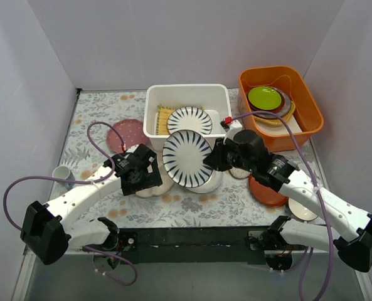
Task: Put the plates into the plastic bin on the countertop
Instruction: Place the plate in the plastic bin.
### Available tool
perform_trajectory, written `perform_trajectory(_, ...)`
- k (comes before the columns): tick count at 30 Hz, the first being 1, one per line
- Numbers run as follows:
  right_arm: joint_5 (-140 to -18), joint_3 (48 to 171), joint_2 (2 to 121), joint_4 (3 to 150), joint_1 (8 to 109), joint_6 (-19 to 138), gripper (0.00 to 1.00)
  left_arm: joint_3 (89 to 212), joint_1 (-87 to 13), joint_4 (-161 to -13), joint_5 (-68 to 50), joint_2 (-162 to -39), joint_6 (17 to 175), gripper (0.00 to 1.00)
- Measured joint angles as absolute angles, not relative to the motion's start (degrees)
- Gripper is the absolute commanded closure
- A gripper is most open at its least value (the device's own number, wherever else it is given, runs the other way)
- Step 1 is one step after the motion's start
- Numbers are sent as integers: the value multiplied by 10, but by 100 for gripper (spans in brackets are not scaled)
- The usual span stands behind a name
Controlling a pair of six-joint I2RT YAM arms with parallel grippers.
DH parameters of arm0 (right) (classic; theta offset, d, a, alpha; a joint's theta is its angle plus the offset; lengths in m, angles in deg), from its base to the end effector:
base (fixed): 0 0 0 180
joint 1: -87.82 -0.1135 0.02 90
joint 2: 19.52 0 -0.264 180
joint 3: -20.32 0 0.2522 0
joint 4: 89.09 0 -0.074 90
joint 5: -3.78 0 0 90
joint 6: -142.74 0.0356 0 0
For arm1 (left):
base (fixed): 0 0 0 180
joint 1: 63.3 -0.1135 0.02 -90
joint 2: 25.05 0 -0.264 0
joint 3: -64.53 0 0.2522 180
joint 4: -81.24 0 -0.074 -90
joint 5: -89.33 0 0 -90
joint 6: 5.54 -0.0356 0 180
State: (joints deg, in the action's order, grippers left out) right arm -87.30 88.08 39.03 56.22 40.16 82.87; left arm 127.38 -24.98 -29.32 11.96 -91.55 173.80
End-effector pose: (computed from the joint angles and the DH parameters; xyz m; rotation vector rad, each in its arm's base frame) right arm 0.1555 0.1697 0.3319 -0.3105 2.0963 0.8243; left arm 0.1602 -0.1167 0.2355 -1.2499 2.5122 -0.2374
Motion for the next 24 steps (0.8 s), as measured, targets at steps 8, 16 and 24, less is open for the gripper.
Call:
perform_trajectory(8,-826,956,447,593,454,813,99,1257,-250,-297,113,-908,1739,2)
perform_trajectory(16,-770,988,503,635,545,806,99,1237,-250,-297,101,-897,1744,2)
perform_trajectory(24,-693,1057,585,678,634,816,99,1236,-250,-298,98,-897,1746,2)
